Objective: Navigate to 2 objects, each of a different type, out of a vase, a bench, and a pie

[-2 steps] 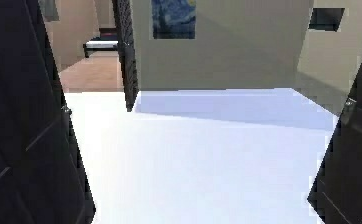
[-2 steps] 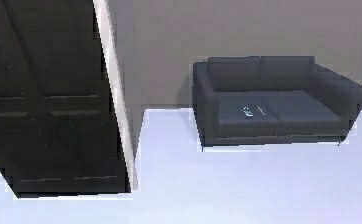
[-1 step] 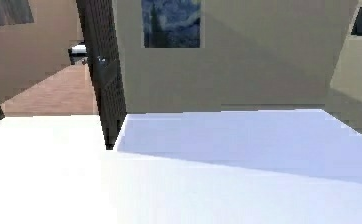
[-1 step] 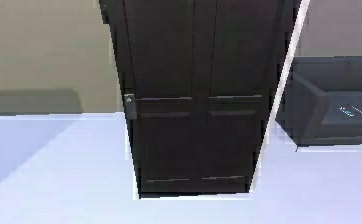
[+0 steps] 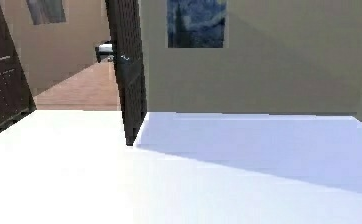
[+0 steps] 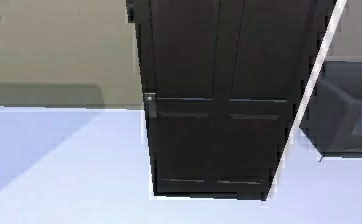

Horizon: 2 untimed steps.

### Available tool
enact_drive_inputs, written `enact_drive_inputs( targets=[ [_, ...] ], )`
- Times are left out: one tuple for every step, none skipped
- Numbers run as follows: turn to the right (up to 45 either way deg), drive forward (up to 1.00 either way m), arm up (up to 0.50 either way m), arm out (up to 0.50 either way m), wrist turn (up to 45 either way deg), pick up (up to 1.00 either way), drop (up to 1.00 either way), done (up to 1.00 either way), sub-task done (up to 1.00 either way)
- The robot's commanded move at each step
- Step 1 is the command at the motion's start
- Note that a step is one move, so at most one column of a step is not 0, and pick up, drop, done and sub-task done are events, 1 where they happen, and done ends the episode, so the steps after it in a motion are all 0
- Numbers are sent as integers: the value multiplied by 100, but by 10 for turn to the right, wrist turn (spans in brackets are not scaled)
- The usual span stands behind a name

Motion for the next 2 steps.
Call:
enact_drive_inputs(
  targets=[
    [0,50,0,0,0,0,0,0,0],
    [-390,0,0,0,0,0,0,0,0]
  ],
)
